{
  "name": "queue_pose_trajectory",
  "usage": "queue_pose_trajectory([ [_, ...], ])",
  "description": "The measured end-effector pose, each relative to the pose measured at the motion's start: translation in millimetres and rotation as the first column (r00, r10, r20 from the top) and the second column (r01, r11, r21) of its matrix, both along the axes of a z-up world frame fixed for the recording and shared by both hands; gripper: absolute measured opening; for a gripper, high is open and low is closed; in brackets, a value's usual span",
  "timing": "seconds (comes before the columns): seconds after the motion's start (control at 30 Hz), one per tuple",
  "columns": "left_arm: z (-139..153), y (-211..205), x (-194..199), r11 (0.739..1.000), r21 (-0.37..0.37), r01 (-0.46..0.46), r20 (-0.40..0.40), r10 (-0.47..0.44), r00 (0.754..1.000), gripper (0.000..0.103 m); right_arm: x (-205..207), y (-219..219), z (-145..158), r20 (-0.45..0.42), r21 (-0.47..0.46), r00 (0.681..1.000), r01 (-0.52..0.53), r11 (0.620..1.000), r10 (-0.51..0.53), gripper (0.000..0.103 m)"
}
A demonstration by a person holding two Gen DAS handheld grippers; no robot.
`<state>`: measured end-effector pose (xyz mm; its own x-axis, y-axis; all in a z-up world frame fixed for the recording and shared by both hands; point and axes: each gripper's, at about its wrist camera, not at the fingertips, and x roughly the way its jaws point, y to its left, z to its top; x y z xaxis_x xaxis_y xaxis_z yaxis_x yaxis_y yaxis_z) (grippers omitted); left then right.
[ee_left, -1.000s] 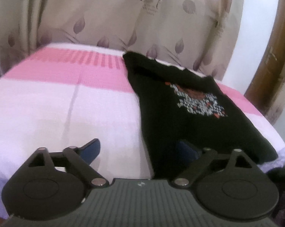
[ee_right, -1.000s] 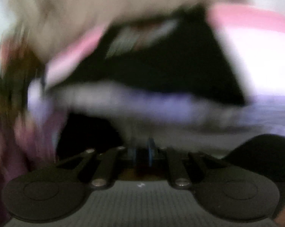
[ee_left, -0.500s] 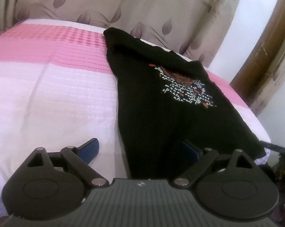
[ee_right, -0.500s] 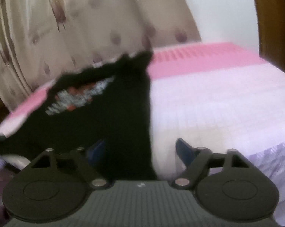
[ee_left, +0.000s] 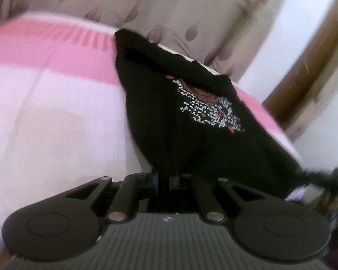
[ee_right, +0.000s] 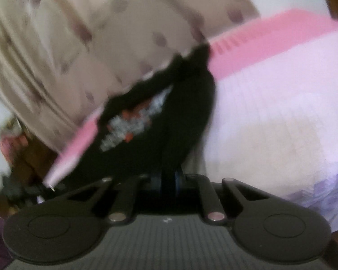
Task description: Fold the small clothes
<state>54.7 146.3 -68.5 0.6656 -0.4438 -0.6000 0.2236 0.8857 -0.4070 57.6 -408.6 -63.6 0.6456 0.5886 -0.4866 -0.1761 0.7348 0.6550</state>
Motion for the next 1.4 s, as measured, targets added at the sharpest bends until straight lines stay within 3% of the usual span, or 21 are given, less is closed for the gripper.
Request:
queue_pose_trajectory([
  [0.03,1.9,-4.0,0.2,0.999,0.030,0.026,0.002,-0.026,1.000,0.010,0.8,0.2,0.1,-0.004,-0.034,1.000,-0.002,0.999,0.002,0.010],
  [0.07,3.2,-7.0,0.8,0.998,0.051,0.033,-0.004,-0.033,0.999,0.020,0.7,-0.2,1.1,-0.009,-0.069,1.000,-0.005,0.998,0.004,0.010],
  [0.1,3.7,-8.9,1.5,0.997,0.061,0.041,-0.009,-0.041,0.999,0.044,1.5,-0.3,-0.7,-0.022,-0.071,1.000,-0.018,0.997,0.017,0.012],
  [0.13,3.9,-10.8,1.7,0.996,0.069,0.055,-0.011,-0.054,0.998,0.060,3.6,-0.1,-1.7,-0.028,-0.063,0.999,-0.024,0.998,0.022,0.012],
  [0.17,4.1,-12.4,1.0,0.995,0.084,0.058,-0.003,-0.058,0.998,0.086,3.4,-0.5,-1.4,-0.024,-0.062,1.000,-0.017,0.998,0.015,0.012],
  [0.2,4.7,-14.0,-0.6,0.993,0.105,0.048,0.007,-0.049,0.999,0.098,4.1,-0.7,-0.4,-0.024,-0.065,1.000,-0.015,0.998,0.014,0.014],
  [0.23,4.7,-15.5,-1.1,0.993,0.113,0.043,0.012,-0.045,0.999,0.099,5.2,0.2,0.2,-0.025,-0.071,0.999,-0.024,0.997,0.022,0.015],
  [0.33,-4.3,-17.4,3.5,0.994,0.077,0.073,-0.020,-0.071,0.997,0.081,13.3,13.1,-6.3,-0.061,-0.107,0.996,-0.068,0.992,0.062,0.017],
  [0.37,-4.1,-20.2,2.7,0.993,0.095,0.075,-0.003,-0.075,0.997,0.060,14.6,19.2,-9.5,-0.077,-0.130,0.994,-0.089,0.988,0.079,0.016],
  [0.4,-5.1,-23.2,4.4,0.990,0.106,0.089,-0.012,-0.089,0.996,0.014,13.7,24.0,-11.0,-0.059,-0.136,0.995,-0.092,0.986,0.084,0.016],
  [0.43,-7.2,-24.3,8.4,0.991,0.105,0.085,-0.038,-0.082,0.996,0.010,14.8,26.6,-12.2,-0.061,-0.127,0.994,-0.094,0.988,0.086,0.016],
  [0.53,-9.9,-20.7,11.1,0.997,0.040,0.060,-0.047,-0.058,0.997,0.009,16.2,30.2,-12.6,-0.058,-0.107,0.995,-0.089,0.990,0.083,0.010],
  [0.57,-9.4,-19.9,10.5,0.999,0.027,0.044,-0.047,-0.043,0.998,0.009,14.5,28.6,-13.2,-0.055,-0.068,0.995,-0.086,0.994,0.082,0.009],
  [0.67,-1.6,-8.7,7.0,0.994,-0.106,-0.003,-0.038,-0.001,0.999,0.009,9.6,19.6,-9.9,-0.044,0.078,0.998,-0.043,0.996,0.047,0.009],
  [0.9,21.5,-12.9,6.9,0.992,-0.123,-0.007,0.029,0.011,1.000,0.009,2.6,-2.5,12.4,0.014,0.299,0.999,0.033,0.954,-0.039,0.009],
  [1.2,37.2,-13.4,15.3,0.978,-0.207,-0.038,0.079,0.055,0.995,0.009,23.6,-6.5,26.0,0.048,0.422,0.994,0.071,0.904,-0.100,0.009],
  [1.4,49.6,-16.8,31.4,0.974,-0.221,-0.046,0.115,0.073,0.991,0.009,47.6,-10.0,33.3,0.073,0.465,0.988,0.089,0.881,-0.138,0.009],
])
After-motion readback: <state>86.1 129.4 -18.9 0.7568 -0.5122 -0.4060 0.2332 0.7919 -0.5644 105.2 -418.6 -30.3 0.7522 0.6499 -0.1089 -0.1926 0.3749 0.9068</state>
